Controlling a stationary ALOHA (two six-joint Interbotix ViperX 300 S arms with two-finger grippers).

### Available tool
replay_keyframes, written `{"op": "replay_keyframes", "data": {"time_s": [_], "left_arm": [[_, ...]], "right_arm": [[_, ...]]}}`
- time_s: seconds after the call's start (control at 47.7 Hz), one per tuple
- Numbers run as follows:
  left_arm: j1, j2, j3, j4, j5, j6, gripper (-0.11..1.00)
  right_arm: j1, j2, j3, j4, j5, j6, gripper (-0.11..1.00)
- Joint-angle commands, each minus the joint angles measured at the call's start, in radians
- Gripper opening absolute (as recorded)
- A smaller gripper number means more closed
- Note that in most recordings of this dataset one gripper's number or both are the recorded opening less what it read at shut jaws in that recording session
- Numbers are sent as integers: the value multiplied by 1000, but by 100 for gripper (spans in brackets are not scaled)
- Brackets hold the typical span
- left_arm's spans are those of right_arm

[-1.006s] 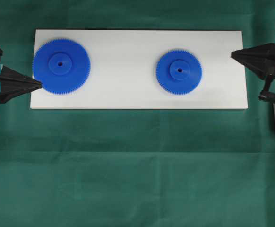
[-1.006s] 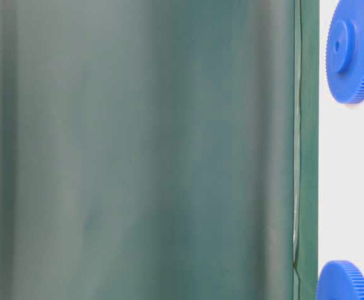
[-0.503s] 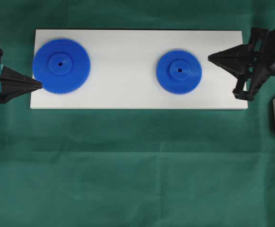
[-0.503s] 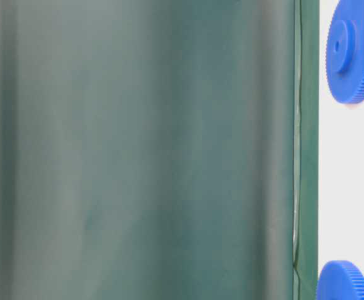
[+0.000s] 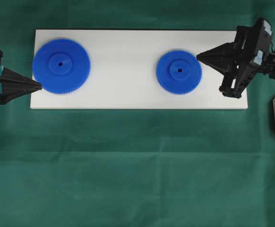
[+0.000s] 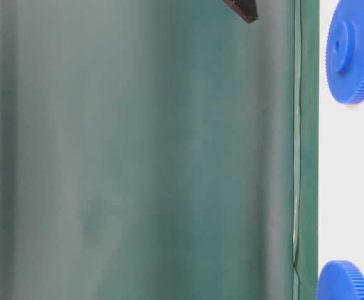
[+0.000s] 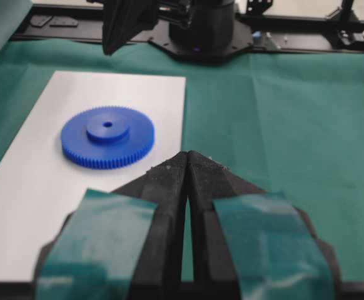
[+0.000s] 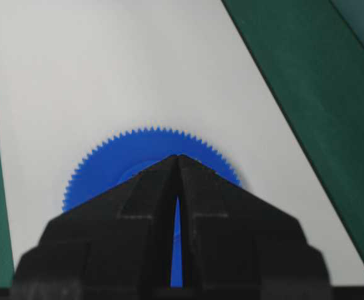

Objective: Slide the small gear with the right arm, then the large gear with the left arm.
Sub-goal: 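Move the right gripper over the small blue gear, lowering its tip into the hub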

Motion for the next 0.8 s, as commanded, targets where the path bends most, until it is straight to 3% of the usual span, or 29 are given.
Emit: {"op": "replay_keyframes", "data": {"time_s": [0.0,0.775], "left_arm": [[2,5,-11,-3,-11,-3,0],[2,5,-5,-3,-11,-5,0]], "right_arm": [[-2,11,-20,-2,-11,2,51],[-2,304,-98,-2,-51,2,51]]}}
